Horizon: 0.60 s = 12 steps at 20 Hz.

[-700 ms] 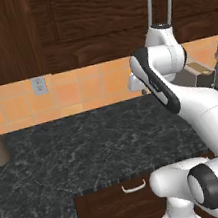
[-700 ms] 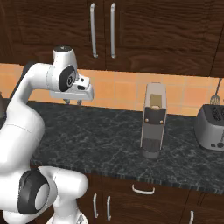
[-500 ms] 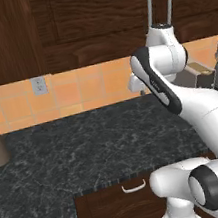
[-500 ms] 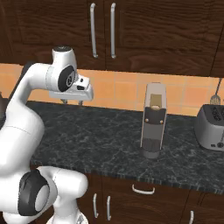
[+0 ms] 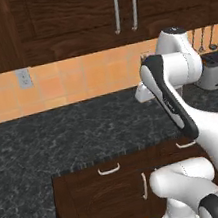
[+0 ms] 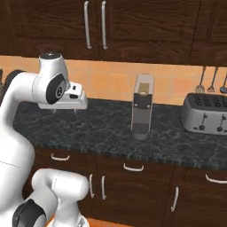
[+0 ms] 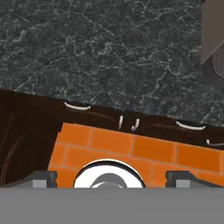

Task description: Navigate to the stove.

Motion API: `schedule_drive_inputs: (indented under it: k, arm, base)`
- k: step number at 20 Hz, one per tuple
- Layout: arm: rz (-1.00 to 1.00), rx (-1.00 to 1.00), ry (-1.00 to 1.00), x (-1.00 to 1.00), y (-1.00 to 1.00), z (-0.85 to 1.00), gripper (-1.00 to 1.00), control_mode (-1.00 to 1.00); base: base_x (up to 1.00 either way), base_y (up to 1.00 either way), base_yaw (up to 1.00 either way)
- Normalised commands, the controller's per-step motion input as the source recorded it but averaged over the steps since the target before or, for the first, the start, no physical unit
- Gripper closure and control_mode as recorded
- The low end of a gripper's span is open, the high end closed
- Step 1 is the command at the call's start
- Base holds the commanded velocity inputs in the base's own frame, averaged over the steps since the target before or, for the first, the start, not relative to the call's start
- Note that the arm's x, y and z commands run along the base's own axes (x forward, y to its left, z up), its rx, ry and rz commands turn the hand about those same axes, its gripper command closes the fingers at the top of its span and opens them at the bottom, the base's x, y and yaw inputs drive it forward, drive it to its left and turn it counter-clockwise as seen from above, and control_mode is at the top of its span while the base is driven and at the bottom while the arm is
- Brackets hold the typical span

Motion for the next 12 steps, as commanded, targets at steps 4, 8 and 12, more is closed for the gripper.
schedule_drive_inputs:
  k: [4, 8, 12]
  arm:
    - [0.0, 0.0, 0.0, 0.0, 0.0, 0.0, -1.0, 1.0]
    - [0.0, 0.0, 0.0, 0.0, 0.0, 0.0, -1.0, 1.0]
    - [0.0, 0.0, 0.0, 0.0, 0.0, 0.0, -1.0, 1.0]
  base:
    - [-0.2, -1.0, -0.25]
    - [0.0, -1.0, -0.26]
    - [0.0, -0.91, -0.38]
